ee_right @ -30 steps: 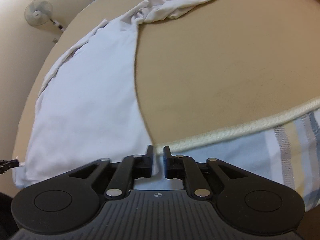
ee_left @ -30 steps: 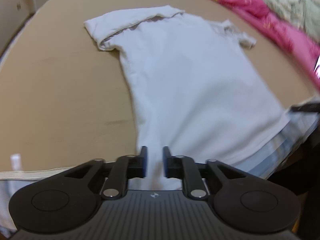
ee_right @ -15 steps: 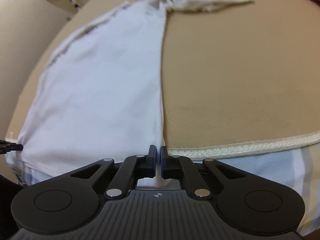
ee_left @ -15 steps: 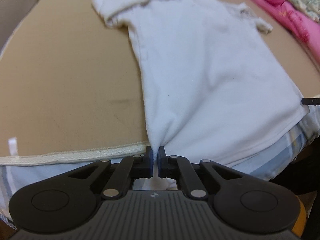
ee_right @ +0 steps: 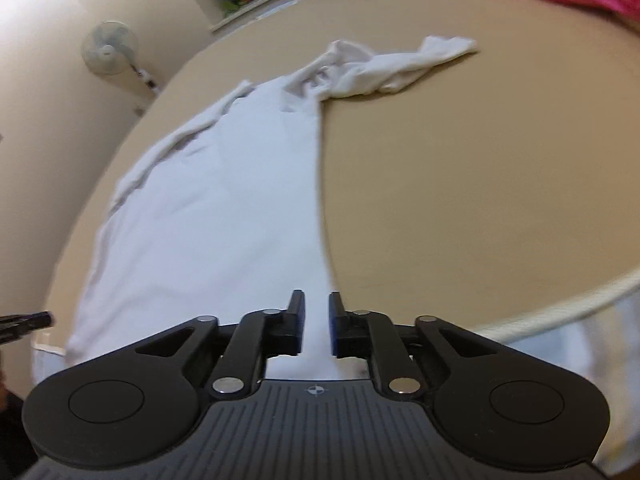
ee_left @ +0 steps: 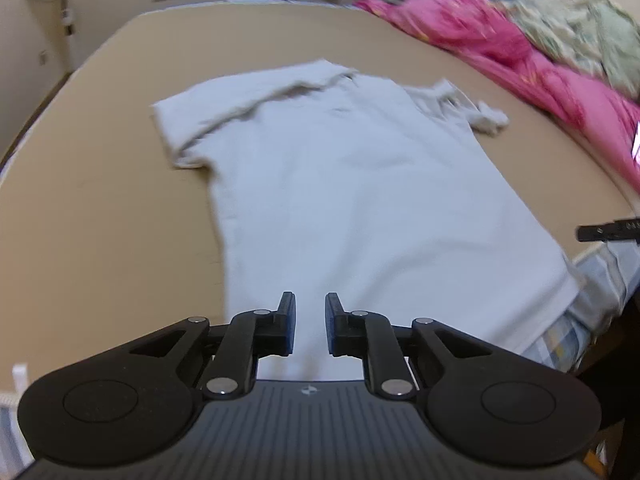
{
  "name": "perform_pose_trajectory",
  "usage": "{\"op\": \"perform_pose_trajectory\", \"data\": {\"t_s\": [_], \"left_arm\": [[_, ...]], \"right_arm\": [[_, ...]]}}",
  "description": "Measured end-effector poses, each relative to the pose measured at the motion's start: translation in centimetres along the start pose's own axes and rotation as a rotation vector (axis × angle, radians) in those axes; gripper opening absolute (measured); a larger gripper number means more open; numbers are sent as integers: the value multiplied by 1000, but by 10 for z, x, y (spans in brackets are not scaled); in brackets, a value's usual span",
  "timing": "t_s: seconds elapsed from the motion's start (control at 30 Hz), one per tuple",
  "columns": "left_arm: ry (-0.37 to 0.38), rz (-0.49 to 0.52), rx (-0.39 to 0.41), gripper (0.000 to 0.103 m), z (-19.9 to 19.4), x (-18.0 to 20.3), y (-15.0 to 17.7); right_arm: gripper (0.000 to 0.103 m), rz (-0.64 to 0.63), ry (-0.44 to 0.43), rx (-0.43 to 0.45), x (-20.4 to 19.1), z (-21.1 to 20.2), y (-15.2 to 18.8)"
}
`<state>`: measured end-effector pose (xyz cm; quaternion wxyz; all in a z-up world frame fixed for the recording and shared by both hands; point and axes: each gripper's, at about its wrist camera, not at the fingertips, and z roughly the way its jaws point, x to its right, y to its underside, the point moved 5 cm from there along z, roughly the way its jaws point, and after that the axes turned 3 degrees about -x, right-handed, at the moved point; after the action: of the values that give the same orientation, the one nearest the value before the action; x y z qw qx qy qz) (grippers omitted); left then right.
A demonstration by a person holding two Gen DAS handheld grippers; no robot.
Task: Fold small clothes
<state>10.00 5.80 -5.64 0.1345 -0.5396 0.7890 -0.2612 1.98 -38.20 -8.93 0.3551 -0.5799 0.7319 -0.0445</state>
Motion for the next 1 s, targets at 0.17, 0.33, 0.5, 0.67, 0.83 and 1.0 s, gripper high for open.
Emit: {"op": "perform_pose_trajectory", "data": {"t_s": [0.17, 0.33, 0.5, 0.67, 0.83, 1.0], "left_arm": [[-49, 78, -134, 26, 44, 22, 0], [-67, 51, 5, 28, 41, 30, -32], [-117, 10, 88, 32, 53, 38, -59], [-156, -7, 27, 32, 81, 46, -73], [-250, 54, 37, 43, 100, 42, -77], [-261, 22, 36, 44, 106, 33, -84]], "right_arm": [[19, -158, 179, -237, -12, 53, 18], [23, -45, 110, 48, -20, 19, -31], [15, 71, 123, 224, -3, 11, -77], [10, 163, 119, 295, 18, 30, -123], [26, 206, 120, 330, 37, 51, -159], [30, 313, 110, 316, 70, 87, -189]]}}
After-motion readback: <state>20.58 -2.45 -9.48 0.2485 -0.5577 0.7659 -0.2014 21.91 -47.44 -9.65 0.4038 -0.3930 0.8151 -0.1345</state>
